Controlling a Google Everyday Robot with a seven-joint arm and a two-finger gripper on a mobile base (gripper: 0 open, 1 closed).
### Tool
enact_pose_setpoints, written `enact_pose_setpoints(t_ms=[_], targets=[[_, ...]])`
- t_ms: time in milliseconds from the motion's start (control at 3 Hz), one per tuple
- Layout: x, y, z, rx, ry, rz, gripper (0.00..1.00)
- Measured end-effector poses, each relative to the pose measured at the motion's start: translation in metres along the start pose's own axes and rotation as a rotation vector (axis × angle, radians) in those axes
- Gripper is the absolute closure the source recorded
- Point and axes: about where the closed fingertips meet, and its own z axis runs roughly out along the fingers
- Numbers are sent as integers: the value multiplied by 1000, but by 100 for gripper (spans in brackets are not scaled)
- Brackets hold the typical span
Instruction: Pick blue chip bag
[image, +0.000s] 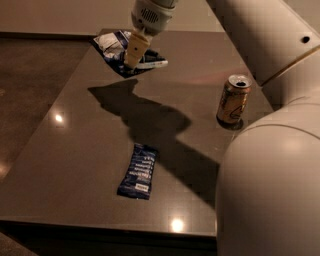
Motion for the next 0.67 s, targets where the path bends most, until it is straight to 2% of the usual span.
enact_pose_setpoints(t_ms=[333, 667], targets=[[-13, 4, -23, 20, -39, -52, 100], [-18, 0, -20, 30, -53, -55, 100]])
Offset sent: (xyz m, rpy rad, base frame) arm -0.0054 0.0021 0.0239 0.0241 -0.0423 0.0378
